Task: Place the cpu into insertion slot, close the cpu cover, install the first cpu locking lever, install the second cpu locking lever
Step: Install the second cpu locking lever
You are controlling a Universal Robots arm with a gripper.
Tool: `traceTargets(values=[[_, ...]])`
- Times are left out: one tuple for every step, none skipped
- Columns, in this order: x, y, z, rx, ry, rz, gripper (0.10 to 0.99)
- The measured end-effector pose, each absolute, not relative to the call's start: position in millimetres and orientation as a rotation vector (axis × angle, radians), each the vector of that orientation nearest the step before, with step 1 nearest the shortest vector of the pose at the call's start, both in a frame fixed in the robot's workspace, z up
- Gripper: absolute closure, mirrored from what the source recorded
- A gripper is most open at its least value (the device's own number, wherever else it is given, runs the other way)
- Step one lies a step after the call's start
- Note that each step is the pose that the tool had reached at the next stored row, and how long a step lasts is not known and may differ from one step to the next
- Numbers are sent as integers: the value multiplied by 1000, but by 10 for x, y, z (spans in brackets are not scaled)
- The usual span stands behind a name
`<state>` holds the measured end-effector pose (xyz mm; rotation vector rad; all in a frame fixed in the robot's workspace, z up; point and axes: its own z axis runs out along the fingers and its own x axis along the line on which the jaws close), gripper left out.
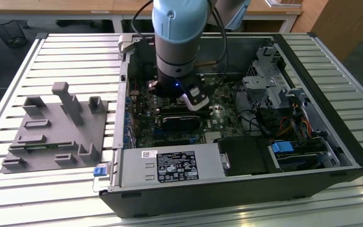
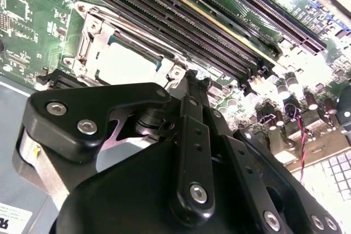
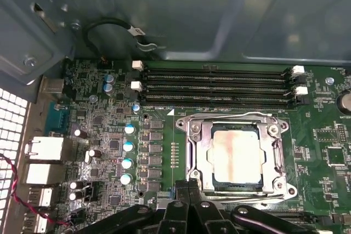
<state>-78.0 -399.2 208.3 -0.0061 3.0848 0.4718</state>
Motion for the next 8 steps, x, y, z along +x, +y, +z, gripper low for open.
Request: traceTargets(values=[[-780,-3993,2090,-6,3085,472,980],[-780,-3993,2096,-6,3085,472,980],[-780,-3993,2103,-6,3085,472,980],[-780,-3993,2108,-6,3085,472,980],[-780,-3992,2112,-6,3085,472,980],[-780,-3992,2116,-6,3085,472,980],[-780,-3993,2121,-6,3085,472,980],[-780,-3992,2125,-6,3085,472,980]])
